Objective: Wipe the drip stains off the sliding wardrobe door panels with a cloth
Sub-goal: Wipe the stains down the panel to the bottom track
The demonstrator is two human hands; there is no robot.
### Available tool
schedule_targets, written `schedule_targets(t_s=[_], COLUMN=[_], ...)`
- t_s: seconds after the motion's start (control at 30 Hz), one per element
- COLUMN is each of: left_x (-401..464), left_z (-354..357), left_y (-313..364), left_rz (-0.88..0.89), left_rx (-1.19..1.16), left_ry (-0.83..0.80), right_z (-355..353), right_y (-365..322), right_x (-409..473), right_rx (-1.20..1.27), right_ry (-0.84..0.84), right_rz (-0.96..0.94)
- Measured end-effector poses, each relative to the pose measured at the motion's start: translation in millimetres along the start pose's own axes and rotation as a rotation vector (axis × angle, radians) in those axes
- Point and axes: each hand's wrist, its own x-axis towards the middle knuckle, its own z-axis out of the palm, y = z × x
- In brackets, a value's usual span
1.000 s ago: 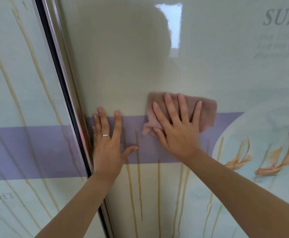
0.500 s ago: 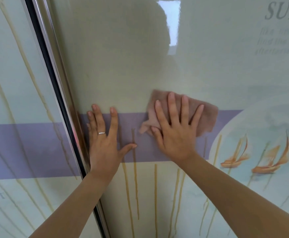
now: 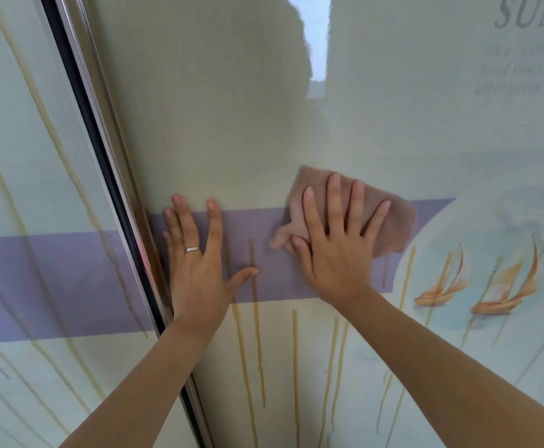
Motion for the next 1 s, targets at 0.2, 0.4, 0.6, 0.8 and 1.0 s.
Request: schedule_targets(t_s=[0.2, 0.4, 0.6, 0.8, 1.0], left_x=[1, 16, 17, 19, 18], left_z=[-5, 4, 19, 17, 16], left_y=[8, 50, 62, 64, 63], left_rz=[0.007, 0.191, 0.189, 0.179, 0.184], left_rx=[0.038, 0.051, 0.105, 0.114, 0.126], left_ry=[0.030, 0.068, 0.059, 0.044, 0.037], right_z=[-1, -9, -7, -14, -9], right_y=[23, 30, 39, 52, 2], right_x=[-90, -18, -76, -52, -59], right_rx=[-0.019, -0.071, -0.052, 0.103, 0.087], right_ry=[-0.164, -0.066, -0.156, -0.070, -0.178], right_rz=[-0.217, 0.273, 0.208, 0.774, 0.497])
